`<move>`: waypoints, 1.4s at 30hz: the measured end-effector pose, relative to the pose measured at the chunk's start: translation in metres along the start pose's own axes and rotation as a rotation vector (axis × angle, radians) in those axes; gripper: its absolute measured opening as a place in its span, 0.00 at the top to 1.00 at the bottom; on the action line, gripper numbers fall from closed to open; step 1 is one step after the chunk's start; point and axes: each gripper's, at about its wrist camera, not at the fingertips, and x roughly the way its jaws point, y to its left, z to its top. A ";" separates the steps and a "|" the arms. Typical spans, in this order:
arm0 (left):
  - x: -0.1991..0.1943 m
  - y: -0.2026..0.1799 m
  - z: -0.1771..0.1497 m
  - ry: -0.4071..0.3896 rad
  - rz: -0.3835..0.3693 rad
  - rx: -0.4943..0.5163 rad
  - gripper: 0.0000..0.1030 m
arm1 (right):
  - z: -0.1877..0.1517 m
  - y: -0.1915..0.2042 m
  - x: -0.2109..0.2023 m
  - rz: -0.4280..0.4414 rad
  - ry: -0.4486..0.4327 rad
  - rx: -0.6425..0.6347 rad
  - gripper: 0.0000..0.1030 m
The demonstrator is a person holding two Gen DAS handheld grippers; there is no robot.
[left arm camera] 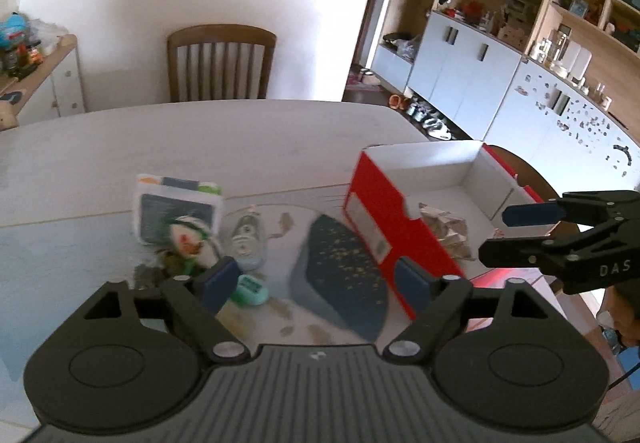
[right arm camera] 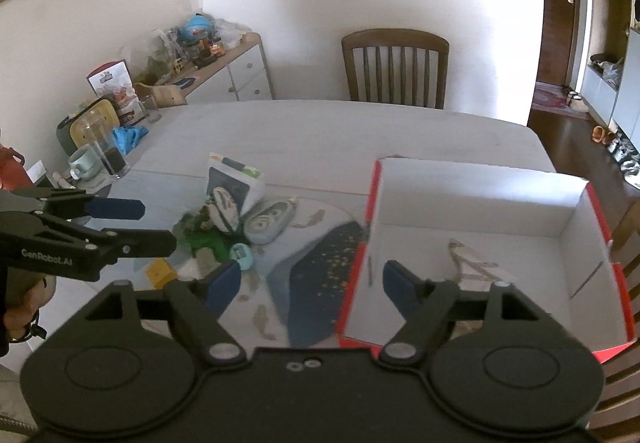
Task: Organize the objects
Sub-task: 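Withdraw both tools from the box back toward the table clutter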
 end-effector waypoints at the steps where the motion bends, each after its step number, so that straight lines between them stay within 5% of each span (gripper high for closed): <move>1: -0.002 0.005 -0.001 -0.002 -0.001 -0.005 0.06 | -0.001 0.004 0.002 0.000 -0.002 -0.001 0.20; 7: -0.005 0.031 -0.015 0.003 -0.028 -0.023 0.00 | -0.006 0.028 0.011 -0.010 -0.019 0.013 0.01; 32: 0.043 0.071 -0.085 0.064 0.017 0.168 0.00 | -0.012 0.078 0.108 -0.053 0.136 0.003 0.02; 42: 0.057 0.068 -0.103 0.054 0.047 0.232 0.01 | -0.012 0.092 0.160 -0.013 0.232 -0.035 0.14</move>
